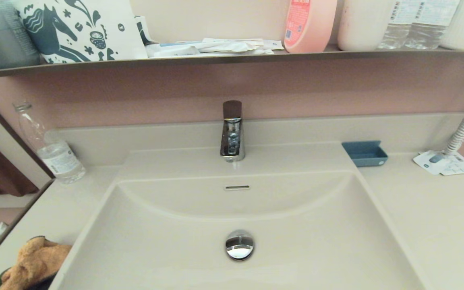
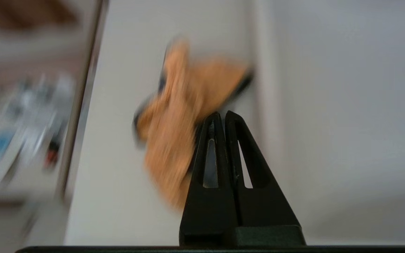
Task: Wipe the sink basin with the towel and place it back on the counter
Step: Pick up the cloth
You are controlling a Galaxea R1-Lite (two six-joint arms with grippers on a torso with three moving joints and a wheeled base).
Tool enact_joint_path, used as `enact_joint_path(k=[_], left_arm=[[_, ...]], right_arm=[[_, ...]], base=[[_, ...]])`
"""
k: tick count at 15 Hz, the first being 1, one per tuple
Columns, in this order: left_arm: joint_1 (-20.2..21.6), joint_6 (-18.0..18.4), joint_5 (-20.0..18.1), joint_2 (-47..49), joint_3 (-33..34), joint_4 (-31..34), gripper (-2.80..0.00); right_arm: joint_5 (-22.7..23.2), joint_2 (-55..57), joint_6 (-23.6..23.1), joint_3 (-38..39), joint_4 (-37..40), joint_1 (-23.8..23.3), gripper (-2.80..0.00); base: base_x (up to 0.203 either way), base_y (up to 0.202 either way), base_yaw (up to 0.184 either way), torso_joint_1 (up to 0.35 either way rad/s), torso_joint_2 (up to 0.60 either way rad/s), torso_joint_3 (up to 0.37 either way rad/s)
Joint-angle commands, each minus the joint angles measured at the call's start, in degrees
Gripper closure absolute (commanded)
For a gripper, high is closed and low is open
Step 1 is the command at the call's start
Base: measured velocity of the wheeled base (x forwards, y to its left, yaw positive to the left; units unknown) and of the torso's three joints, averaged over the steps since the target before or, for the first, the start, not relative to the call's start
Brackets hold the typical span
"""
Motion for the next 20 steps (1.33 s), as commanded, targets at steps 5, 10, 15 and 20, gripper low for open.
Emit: enact_joint_path(k=[5,10,15,20], left_arm=[[3.3,0.2,4.4,20.0,-5.5,9.0,0.0],[10.3,1.1,1.4,35.4,-15.3,5.2,-2.8],[20.0,7.3,-1.3,45.6,-23.1,2.8,-2.8],[22.0,7.4,-3.8,51.5,-24.5,2.8,-2.8]], right_arm=[[0.0,0.1,0.0,0.0,0.0,0.0,0.0],[0.0,0.1,0.0,0.0,0.0,0.0,0.0],[0.0,0.1,0.0,0.0,0.0,0.0,0.0],[0.0,0.1,0.0,0.0,0.0,0.0,0.0]], base=[[0.0,0.0,0.0,0.0,0.0,0.0],[0.0,0.0,0.0,0.0,0.0,0.0],[0.0,0.0,0.0,0.0,0.0,0.0],[0.0,0.0,0.0,0.0,0.0,0.0]])
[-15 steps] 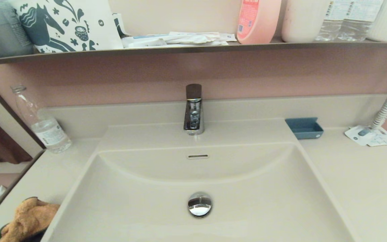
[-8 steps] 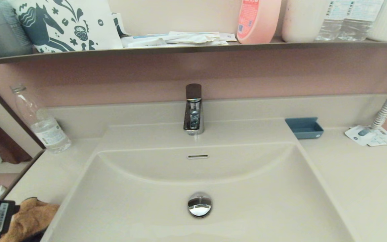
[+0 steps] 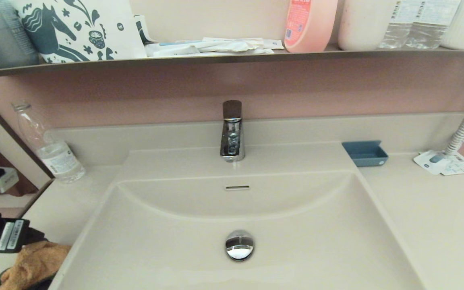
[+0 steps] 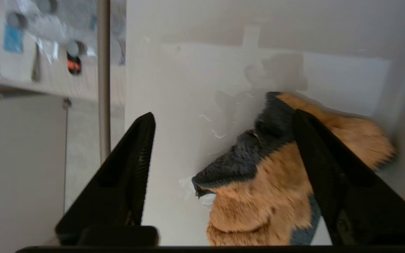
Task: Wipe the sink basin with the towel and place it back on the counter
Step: Pick up the cloth
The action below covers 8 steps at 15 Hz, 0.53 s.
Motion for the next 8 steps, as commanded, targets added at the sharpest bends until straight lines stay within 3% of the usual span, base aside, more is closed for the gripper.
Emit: enact_joint_path(k=[1,8], left_arm=[[1.2,0.1,0.0,2.6,0.0,0.2,-2.8],[4.4,-0.2,-5.6,5.3,4.6,0.4,-2.8]], right_arm=[[0.0,0.1,0.0,0.0,0.0,0.0,0.0],[0.0,0.1,0.0,0.0,0.0,0.0,0.0]], base=[[0.0,0.0,0.0,0.0,0.0,0.0],[0.0,0.0,0.0,0.0,0.0,0.0]])
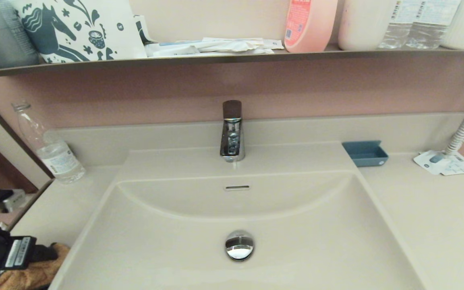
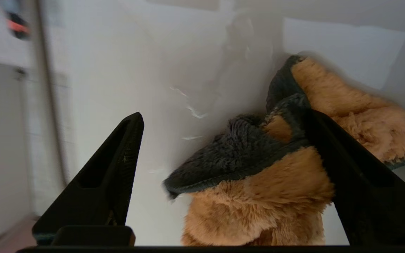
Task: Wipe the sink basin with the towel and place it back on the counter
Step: Pick up the cloth
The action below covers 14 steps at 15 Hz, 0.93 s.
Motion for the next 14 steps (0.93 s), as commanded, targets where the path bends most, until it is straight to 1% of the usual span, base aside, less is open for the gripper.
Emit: enact_joint_path(k=[1,2,3,8,10,12,14], left_arm=[[1.3,0.0,-1.2,1.9,0.8,0.2,-2.8],[2.2,0.0,-2.2,2.3,1.3,0.2,-1.6],[2.7,0.1,-2.8,2.4,1.5,0.0,0.0],[2.6,-0.3,-3.3,1.4,0.9,-0.1,0.0],[2.5,-0.9,-3.3,-1.2,-2.5,0.4,0.0],[2.4,-1.2,-3.2,-3.8,-7.5,4.0,0.0],[1.5,-1.4,-3.4,-6.2,-13.9,12.6,0.0]], right_arm=[[0.0,0.1,0.0,0.0,0.0,0.0,0.0],[0.0,0.1,0.0,0.0,0.0,0.0,0.0],[0.0,0.1,0.0,0.0,0.0,0.0,0.0],[0.0,0.1,0.0,0.0,0.0,0.0,0.0],[0.0,0.1,0.0,0.0,0.0,0.0,0.0],[0.0,0.1,0.0,0.0,0.0,0.0,0.0],[0.0,0.1,0.0,0.0,0.0,0.0,0.0]], base=[[0.0,0.0,0.0,0.0,0.0,0.0],[0.0,0.0,0.0,0.0,0.0,0.0],[0.0,0.0,0.0,0.0,0.0,0.0],[0.0,0.0,0.0,0.0,0.0,0.0],[0.0,0.0,0.0,0.0,0.0,0.0],[0.0,0.0,0.0,0.0,0.0,0.0],[0.0,0.0,0.0,0.0,0.0,0.0]])
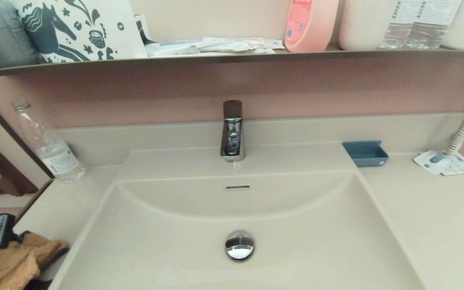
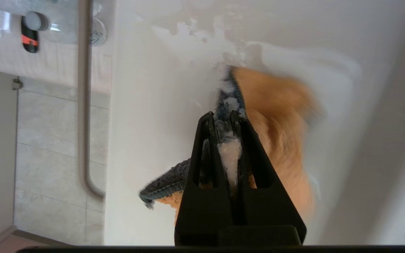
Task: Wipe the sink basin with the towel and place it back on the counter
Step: Pick up the cloth, then wipe the sink
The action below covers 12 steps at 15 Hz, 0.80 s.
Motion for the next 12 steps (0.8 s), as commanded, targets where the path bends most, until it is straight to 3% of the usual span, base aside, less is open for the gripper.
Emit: enact_joint_path(k=[1,6,12], left_arm=[[-1.3,-0.5,-0.5,-3.7,-5.2,6.6,0.0],[-8.2,-6.8,-2.3,-8.0,-17.0,18.7,0.0],[-21.0,-19.3,-2.2,-6.6,-32.2,22.6,0.0]], right_arm=[[0.1,0.1,0.0,0.0,0.0,0.0,0.0],[0.0,0.1,0.0,0.0,0.0,0.0,0.0],[0.0,0.1,0.0,0.0,0.0,0.0,0.0]], base=[[0.0,0.0,0.0,0.0,0.0,0.0],[0.0,0.0,0.0,0.0,0.0,0.0],[0.0,0.0,0.0,0.0,0.0,0.0]])
